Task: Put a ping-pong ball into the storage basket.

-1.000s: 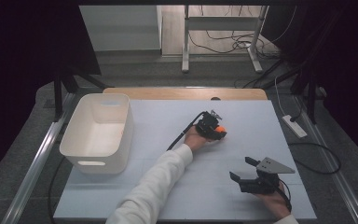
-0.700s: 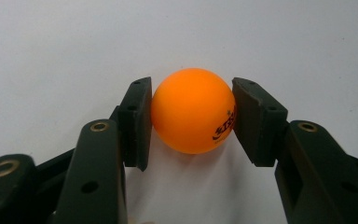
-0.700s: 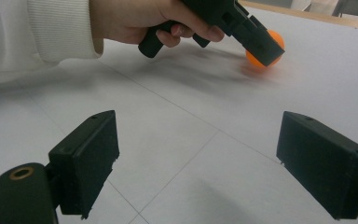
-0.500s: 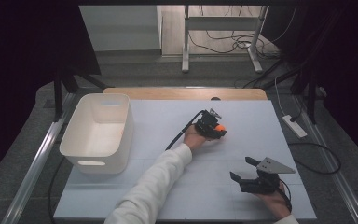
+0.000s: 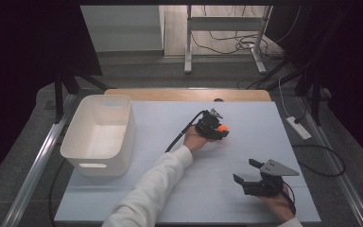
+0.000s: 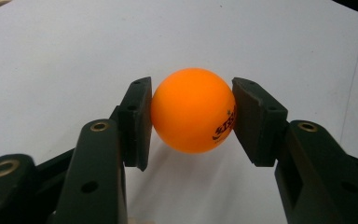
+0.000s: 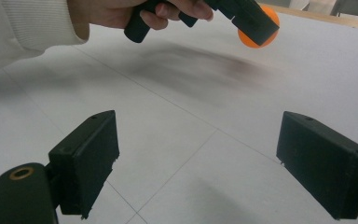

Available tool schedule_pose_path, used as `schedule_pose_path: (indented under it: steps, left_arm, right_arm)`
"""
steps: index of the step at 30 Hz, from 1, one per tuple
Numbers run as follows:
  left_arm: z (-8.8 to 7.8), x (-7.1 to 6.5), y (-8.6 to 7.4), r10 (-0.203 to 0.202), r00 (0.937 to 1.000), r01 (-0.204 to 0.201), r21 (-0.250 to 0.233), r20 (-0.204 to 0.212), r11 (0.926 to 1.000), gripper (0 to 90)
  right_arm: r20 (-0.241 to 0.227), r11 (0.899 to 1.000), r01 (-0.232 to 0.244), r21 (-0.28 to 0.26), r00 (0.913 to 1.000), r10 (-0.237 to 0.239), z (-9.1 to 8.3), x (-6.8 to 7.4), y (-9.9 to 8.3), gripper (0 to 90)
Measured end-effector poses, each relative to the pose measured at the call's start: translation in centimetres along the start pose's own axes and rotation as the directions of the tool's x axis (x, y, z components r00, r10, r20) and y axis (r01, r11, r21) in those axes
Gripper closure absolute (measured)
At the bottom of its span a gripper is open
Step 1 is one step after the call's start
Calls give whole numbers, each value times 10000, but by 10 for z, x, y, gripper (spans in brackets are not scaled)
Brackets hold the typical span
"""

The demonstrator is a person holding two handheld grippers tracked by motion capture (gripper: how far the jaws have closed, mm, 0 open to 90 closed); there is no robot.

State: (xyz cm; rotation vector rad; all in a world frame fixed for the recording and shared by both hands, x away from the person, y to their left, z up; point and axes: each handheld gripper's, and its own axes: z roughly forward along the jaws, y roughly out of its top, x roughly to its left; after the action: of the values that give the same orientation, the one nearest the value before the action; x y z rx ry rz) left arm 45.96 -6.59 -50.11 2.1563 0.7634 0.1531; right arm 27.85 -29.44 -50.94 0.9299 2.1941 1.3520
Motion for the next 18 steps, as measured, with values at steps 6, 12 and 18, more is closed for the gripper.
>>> schedule_pose_path:
  steps: [6, 12, 18]
  left_arm:
    - [-6, 3, -5, -102, 9999, 103, -68, 10, 9999, 510]
    - [-11, 2, -8, -144, 9999, 145, -164, 66, 9998, 510]
    - [-16, 2, -10, -157, 9999, 158, -215, 48, 9996, 510]
  right_arm:
    - [-1, 10000, 0, 2, 10000, 0, 0, 0, 0, 127]
    - [11, 10000, 1, 11, 10000, -1, 1, 0, 0, 127]
    - [15, 10000, 26, -2, 10000, -26, 1, 0, 0, 127]
